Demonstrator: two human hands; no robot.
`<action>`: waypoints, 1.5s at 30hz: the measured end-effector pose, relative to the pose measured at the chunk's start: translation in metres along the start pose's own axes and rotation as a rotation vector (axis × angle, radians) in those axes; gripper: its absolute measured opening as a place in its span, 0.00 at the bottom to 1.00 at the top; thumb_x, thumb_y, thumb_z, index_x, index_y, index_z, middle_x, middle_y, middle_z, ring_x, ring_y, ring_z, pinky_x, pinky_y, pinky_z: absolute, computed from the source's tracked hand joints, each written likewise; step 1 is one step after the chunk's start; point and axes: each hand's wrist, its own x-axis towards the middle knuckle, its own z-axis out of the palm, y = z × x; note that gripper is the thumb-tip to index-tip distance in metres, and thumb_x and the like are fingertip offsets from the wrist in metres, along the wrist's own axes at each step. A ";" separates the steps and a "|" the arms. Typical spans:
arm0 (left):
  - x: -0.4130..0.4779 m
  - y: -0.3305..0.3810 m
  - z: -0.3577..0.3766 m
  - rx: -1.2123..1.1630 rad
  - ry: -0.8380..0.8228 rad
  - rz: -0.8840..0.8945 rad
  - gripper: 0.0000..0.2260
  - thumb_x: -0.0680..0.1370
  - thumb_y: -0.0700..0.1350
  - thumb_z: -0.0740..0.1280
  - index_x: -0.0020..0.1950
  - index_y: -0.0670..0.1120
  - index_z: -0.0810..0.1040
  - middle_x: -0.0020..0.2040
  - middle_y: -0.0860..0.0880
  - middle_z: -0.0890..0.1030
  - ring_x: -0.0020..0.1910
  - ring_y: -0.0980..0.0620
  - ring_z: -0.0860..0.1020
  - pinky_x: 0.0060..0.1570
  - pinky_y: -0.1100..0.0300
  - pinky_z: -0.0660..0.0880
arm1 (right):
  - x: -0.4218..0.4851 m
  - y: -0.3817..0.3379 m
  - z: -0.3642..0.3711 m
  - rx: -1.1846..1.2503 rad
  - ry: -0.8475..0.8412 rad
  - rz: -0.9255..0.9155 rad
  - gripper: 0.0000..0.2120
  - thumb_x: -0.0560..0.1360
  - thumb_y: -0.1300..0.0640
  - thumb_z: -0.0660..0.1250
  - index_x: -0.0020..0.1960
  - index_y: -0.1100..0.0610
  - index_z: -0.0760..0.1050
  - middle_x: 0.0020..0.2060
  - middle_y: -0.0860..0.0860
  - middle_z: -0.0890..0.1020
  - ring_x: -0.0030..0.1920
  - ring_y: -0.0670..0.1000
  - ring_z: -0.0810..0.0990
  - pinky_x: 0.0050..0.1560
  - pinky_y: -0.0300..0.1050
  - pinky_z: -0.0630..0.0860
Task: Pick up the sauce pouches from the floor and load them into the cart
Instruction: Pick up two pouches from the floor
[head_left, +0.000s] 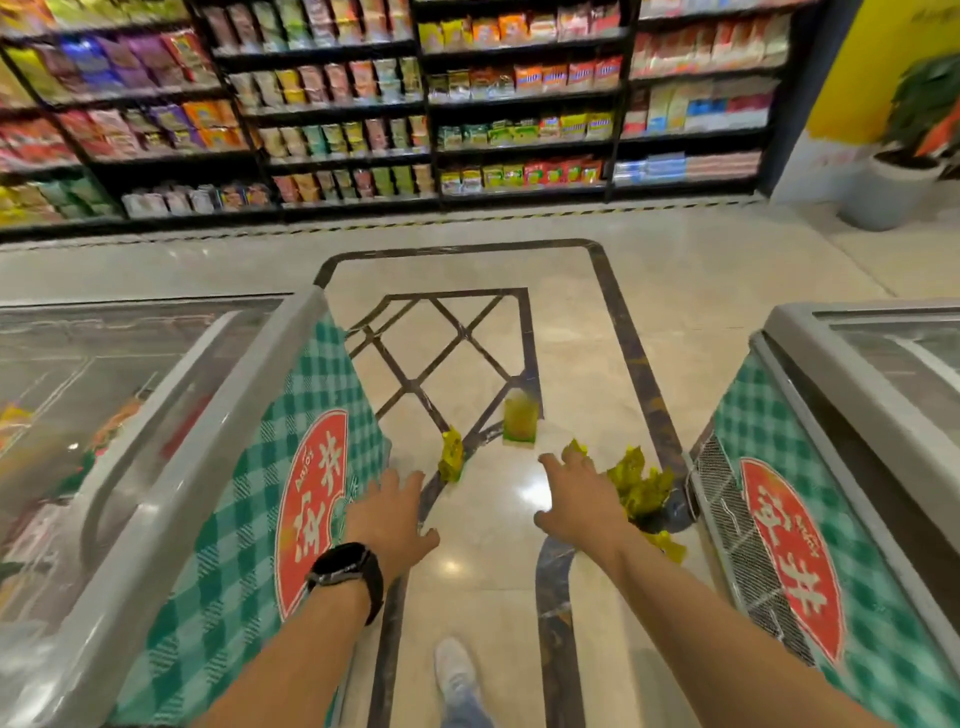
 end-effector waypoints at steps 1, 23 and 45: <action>0.025 -0.001 -0.002 0.000 0.001 0.009 0.34 0.78 0.62 0.63 0.79 0.52 0.55 0.75 0.44 0.62 0.70 0.42 0.69 0.62 0.50 0.74 | 0.022 0.001 -0.003 -0.005 -0.006 -0.001 0.34 0.72 0.46 0.67 0.73 0.52 0.59 0.69 0.57 0.64 0.68 0.60 0.67 0.58 0.54 0.72; 0.451 -0.022 0.095 -0.142 -0.237 -0.094 0.29 0.78 0.61 0.62 0.75 0.51 0.61 0.70 0.45 0.68 0.66 0.43 0.74 0.58 0.51 0.76 | 0.439 0.081 0.072 0.106 -0.250 0.153 0.36 0.71 0.44 0.68 0.75 0.51 0.59 0.67 0.53 0.66 0.66 0.57 0.69 0.59 0.50 0.72; 0.771 -0.074 0.567 -0.632 0.463 -0.040 0.16 0.74 0.47 0.75 0.55 0.59 0.72 0.31 0.47 0.78 0.30 0.44 0.77 0.33 0.48 0.77 | 0.809 0.232 0.529 0.610 0.068 0.439 0.23 0.67 0.54 0.78 0.51 0.59 0.68 0.54 0.58 0.74 0.47 0.53 0.72 0.36 0.45 0.68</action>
